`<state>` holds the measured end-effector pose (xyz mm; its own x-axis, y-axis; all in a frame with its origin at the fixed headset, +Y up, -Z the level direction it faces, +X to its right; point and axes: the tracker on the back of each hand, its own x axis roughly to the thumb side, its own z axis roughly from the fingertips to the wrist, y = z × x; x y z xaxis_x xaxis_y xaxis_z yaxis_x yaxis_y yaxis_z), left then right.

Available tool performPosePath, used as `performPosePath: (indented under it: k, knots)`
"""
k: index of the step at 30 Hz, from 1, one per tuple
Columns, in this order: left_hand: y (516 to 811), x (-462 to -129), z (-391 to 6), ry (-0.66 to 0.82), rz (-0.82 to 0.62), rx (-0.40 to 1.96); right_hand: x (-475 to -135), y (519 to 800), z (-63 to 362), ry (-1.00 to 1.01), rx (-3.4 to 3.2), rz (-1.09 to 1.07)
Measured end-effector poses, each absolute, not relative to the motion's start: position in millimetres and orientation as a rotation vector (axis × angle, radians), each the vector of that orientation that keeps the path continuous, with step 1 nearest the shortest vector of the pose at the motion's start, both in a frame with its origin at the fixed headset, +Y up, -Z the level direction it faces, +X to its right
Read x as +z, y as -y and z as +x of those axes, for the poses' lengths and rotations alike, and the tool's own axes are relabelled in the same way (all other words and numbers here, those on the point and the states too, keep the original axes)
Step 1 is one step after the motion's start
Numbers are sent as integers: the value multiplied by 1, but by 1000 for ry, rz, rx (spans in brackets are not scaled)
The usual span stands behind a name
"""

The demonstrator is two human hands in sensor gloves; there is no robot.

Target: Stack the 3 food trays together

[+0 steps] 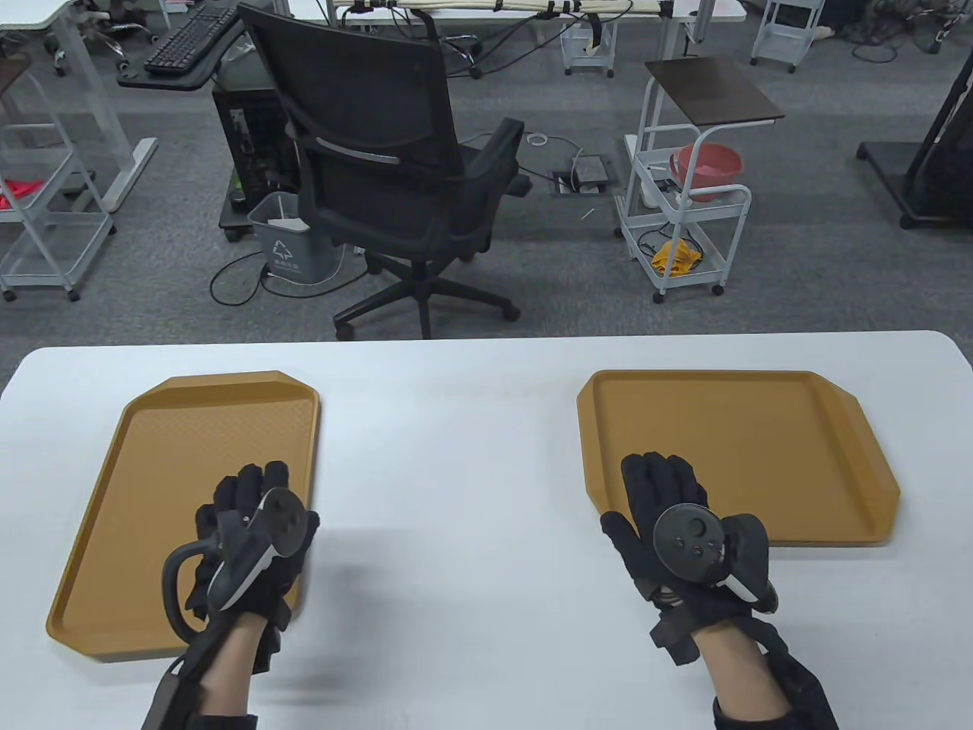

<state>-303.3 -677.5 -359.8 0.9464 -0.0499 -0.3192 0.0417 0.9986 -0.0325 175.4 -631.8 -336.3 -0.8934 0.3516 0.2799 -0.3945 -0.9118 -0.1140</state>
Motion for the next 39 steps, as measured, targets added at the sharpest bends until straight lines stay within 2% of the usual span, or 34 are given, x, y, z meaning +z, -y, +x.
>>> performPosePath:
  k: [8, 14, 15, 18, 22, 27, 30, 39]
  knots:
    - [697, -357, -358, -457, -145, -94, -340, 634, 176, 207, 2714, 348]
    - [721, -355, -403, -588, -243, -109, -340, 636, 177, 186, 2732, 347]
    - [725, -354, -408, -581, -265, -98, -340, 636, 177, 181, 2732, 346]
    - [741, -348, -424, -444, -451, -11, -342, 637, 178, 170, 2725, 340]
    - [755, -335, -433, -287, -551, 166, -346, 641, 180, 142, 2711, 332]
    - [758, -326, -426, -216, -633, 92, -347, 645, 185, 120, 2699, 313]
    - [759, -327, -414, -219, -629, -54, -348, 648, 188, 107, 2696, 301]
    - [764, -326, -386, -142, -475, -354, -350, 653, 190, 65, 2694, 298]
